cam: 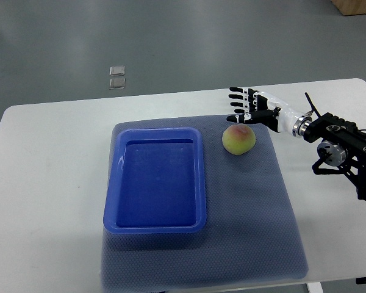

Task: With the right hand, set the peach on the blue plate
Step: 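Move the right hand toward the peach beside the blue tray, then close the right hand's fingers around the peach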

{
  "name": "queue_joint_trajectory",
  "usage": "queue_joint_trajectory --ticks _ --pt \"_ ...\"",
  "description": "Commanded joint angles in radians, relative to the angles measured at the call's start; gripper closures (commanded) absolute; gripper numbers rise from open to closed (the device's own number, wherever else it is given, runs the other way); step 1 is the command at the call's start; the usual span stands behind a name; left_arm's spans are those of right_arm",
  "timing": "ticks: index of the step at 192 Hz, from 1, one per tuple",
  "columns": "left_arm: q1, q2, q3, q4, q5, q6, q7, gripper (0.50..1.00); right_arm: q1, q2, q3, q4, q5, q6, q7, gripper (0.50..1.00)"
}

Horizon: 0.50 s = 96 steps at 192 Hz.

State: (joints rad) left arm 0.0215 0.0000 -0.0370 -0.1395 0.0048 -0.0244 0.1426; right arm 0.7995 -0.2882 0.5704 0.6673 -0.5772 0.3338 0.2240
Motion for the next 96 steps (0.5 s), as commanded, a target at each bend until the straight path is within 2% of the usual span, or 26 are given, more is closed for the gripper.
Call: queue_joint_trajectory --ticks 1,40,45,73,96 --pt "0.0 0.0 0.0 0.0 0.0 0.0 0.0 0.5 0.021 -0.02 0.0 0.001 -0.072 0.031 0.0 0.57" --pt "0.0 0.0 -0.001 0.0 0.0 0.0 0.0 0.5 0.058 -0.037 -0.001 0.028 -0.174 0.082 0.0 0.57" --pt "0.0 0.0 0.0 0.0 0.0 0.0 0.0 0.5 0.069 -0.058 -0.001 0.029 -0.271 0.097 0.001 0.57" --pt "0.0 0.0 0.0 0.0 0.0 0.0 0.0 0.5 0.096 -0.071 -0.001 0.038 -0.365 0.14 0.021 0.57" --pt "0.0 0.0 0.0 0.0 0.0 0.0 0.0 0.5 0.107 -0.086 -0.003 0.044 -0.435 0.154 0.026 0.57"
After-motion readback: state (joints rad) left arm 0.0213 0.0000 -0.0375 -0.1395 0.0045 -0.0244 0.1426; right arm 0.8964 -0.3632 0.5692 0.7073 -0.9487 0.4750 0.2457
